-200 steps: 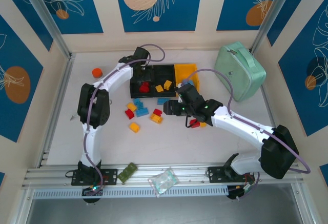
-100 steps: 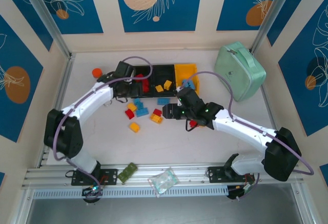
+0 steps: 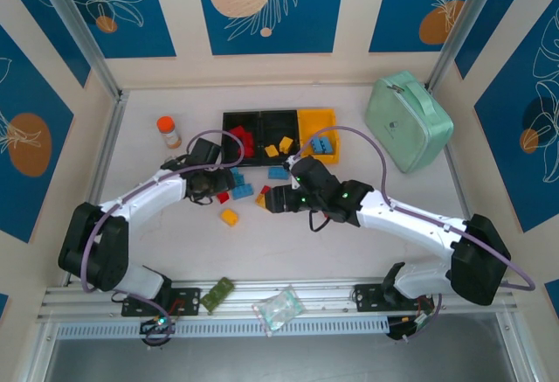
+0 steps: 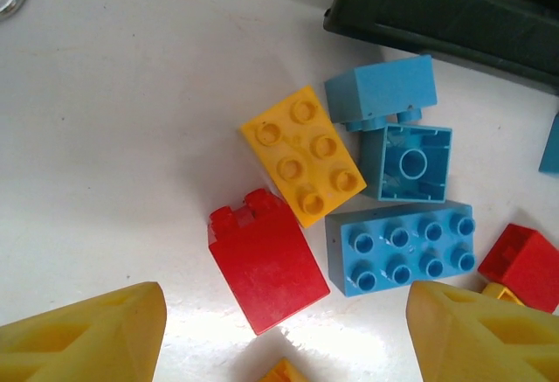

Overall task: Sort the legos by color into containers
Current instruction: Pick up the lego from the center of the table.

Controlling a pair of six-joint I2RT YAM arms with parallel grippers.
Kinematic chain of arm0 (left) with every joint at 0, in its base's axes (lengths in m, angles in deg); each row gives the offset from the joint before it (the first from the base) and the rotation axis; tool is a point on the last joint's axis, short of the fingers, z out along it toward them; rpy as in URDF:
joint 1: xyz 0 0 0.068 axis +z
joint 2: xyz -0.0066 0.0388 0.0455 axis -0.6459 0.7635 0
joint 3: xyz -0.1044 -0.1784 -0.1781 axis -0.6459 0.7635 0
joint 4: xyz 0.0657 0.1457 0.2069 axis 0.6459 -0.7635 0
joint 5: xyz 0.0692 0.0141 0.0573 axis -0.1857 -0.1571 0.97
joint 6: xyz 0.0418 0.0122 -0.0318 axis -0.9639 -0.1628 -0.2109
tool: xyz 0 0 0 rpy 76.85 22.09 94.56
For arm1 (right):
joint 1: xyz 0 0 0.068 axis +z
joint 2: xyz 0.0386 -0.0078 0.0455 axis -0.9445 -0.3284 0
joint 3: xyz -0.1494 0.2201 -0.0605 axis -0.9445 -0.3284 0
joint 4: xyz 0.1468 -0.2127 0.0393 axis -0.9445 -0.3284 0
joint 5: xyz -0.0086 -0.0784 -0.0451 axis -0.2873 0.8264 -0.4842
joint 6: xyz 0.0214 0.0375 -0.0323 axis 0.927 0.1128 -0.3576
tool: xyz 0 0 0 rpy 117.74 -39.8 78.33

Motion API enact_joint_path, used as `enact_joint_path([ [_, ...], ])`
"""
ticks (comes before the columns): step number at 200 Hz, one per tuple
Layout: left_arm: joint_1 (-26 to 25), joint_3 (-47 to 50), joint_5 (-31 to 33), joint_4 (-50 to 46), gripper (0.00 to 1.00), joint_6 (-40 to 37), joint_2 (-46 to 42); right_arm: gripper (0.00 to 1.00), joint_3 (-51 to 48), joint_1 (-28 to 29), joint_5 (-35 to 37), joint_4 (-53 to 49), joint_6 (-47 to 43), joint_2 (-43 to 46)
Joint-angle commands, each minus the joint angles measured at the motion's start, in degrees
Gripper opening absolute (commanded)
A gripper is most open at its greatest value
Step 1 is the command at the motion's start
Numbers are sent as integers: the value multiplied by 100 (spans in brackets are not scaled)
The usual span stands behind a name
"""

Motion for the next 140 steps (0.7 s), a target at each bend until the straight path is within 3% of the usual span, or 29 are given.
enact_joint_path([
  [1, -78, 35, 227, 279, 73, 378, 89, 71, 0, 32, -86, 84, -38, -38],
  [47, -155, 44, 242, 392, 71, 480, 514, 71, -81, -7, -33, 37, -10, 24],
  [102, -183, 184, 414, 298, 59, 528, 698, 70, -189, -78, -33, 91, 53, 79],
  [121, -183, 252, 467, 284, 48, 485, 673, 70, -226, -72, -33, 116, 61, 99],
  [140, -184, 303, 502, 244, 46, 407, 645, 70, -259, -86, -16, 126, 80, 125],
])
